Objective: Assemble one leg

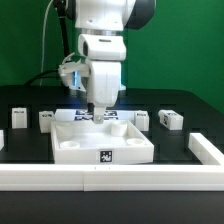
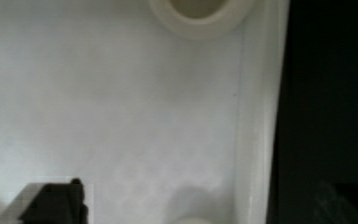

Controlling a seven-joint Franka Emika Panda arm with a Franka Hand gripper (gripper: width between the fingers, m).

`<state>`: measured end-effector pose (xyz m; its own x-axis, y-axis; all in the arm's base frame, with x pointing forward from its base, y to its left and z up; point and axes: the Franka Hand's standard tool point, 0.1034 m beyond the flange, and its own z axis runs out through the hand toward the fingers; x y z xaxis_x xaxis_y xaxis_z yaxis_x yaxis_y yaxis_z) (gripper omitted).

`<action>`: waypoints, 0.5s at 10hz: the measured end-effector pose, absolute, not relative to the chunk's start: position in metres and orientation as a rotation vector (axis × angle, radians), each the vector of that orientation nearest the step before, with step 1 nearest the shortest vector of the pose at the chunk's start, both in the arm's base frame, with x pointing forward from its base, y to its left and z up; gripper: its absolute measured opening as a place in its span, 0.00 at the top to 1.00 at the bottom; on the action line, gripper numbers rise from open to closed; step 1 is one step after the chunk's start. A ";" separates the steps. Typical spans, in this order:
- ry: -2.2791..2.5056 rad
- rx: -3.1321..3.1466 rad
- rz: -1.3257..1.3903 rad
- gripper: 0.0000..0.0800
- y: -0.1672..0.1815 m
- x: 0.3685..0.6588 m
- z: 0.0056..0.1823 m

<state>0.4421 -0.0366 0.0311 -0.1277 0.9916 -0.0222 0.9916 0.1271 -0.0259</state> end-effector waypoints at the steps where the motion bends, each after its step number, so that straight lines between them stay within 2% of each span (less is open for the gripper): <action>1: -2.344 -2.068 0.064 0.19 -0.037 0.439 0.022; 4: -2.324 -2.053 0.082 0.19 -0.035 0.432 0.009; 5: -2.320 -2.056 0.083 0.24 -0.035 0.431 0.008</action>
Offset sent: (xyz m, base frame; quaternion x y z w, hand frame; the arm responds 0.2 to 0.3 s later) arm 0.0004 0.0029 -0.0194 0.0062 0.0140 -0.0067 0.9999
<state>0.4310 -0.0355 0.0083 -0.1206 0.9927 -0.0052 0.9905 0.1200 -0.0670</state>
